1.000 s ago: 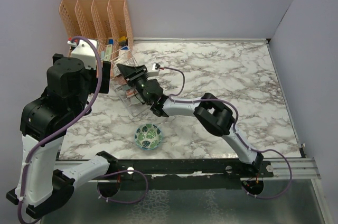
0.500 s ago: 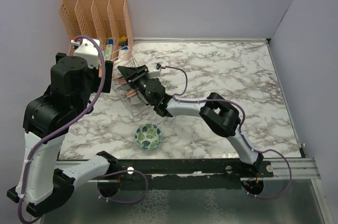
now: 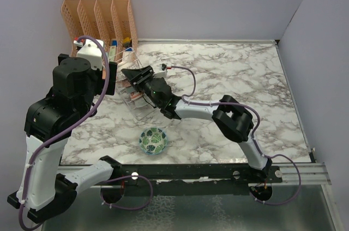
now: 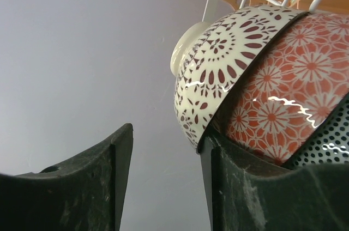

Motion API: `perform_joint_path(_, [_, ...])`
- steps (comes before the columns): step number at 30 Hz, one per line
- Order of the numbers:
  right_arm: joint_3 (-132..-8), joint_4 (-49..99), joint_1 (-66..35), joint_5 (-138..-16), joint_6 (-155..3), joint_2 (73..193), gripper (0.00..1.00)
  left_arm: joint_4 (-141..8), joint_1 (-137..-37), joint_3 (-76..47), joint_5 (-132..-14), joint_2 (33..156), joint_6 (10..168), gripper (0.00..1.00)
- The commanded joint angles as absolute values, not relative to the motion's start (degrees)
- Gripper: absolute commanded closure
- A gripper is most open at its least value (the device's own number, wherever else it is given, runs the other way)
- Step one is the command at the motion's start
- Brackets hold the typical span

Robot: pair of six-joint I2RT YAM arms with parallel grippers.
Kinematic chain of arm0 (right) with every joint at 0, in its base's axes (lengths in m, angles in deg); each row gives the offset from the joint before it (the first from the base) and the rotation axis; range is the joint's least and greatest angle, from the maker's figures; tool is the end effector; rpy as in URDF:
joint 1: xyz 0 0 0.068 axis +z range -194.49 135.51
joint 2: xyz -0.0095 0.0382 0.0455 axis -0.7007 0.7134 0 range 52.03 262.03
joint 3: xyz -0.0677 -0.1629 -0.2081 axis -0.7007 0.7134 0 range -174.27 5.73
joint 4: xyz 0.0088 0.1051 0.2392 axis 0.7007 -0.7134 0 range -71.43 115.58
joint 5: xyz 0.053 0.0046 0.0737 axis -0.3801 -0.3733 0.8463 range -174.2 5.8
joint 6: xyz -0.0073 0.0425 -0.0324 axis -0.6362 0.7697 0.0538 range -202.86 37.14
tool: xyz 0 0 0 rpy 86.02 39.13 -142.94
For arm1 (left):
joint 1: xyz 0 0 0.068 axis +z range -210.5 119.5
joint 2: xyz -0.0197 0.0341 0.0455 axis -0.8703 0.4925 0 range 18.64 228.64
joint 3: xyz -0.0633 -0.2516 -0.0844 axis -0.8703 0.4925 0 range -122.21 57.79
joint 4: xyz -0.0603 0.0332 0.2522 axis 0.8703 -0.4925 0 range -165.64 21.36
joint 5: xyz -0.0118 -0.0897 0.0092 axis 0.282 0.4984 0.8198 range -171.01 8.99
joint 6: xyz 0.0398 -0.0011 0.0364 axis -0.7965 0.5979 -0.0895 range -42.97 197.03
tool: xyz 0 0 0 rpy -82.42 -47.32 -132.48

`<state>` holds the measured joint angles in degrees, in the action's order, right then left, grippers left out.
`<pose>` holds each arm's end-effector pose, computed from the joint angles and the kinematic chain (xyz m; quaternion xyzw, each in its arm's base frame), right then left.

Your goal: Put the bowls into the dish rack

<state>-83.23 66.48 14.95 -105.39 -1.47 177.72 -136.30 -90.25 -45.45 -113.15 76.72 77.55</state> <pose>0.2719 0.4354 0.2373 0.2596 0.6313 0.6363 0.3593 0.1022 -0.0365 0.5136 0.0529 0.8119 0.0828 0.5754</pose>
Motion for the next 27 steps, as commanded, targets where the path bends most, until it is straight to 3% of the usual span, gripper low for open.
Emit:
perform_joint_path(1, [-84.97,62.27,14.56,-102.55,-2.12,174.32,0.48,-135.02,-90.51,-45.48,-113.18,76.29,77.39,0.01])
perform_joint_path(13, [-90.66,55.65,12.39,-95.95,-2.00,176.48,0.47,-135.43,-90.52,-45.71,-113.69,75.78,77.41,0.01])
perform_joint_path(27, [-86.03,51.31,12.20,-92.99,-0.12,173.28,0.46,-135.12,-90.55,-44.62,-113.51,75.68,77.31,0.01])
